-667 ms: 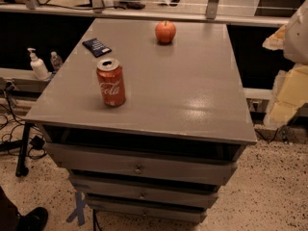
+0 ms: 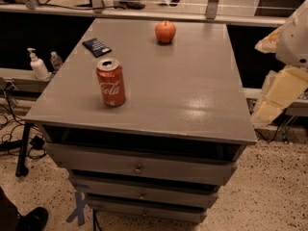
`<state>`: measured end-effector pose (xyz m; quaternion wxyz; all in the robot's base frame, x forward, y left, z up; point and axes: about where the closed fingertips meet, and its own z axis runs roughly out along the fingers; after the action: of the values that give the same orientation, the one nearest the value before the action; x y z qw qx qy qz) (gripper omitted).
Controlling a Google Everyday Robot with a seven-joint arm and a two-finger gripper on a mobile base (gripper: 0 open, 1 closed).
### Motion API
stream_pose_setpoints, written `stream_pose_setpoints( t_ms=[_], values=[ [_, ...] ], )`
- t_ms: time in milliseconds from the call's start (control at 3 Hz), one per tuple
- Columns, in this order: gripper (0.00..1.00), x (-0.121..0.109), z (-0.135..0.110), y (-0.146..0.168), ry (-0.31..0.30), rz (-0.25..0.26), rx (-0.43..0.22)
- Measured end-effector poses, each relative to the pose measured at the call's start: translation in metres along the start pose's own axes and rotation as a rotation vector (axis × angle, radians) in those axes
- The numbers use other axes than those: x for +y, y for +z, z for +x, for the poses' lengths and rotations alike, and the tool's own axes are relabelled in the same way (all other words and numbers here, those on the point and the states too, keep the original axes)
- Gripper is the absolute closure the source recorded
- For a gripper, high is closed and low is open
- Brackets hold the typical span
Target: Knock coke can over
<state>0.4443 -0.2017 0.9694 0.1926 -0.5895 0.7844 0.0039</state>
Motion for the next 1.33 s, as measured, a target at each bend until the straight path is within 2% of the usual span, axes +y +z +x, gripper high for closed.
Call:
stream_pose_setpoints(
  t_ms=[333,667,1000,1333],
  values=[
    [0.00,-0.010,-0.040,0.030,0.094,-0.033,-0.220],
    [0.00,-0.018,-0.089,0.049,0.153,-0.056,-0.443],
    [0.00,-0.010,-0.140,0.056,0.191,-0.057,-0.619],
    [0.00,-0.016,-0.155,0.053,0.204,-0.034,-0.659]
  ],
)
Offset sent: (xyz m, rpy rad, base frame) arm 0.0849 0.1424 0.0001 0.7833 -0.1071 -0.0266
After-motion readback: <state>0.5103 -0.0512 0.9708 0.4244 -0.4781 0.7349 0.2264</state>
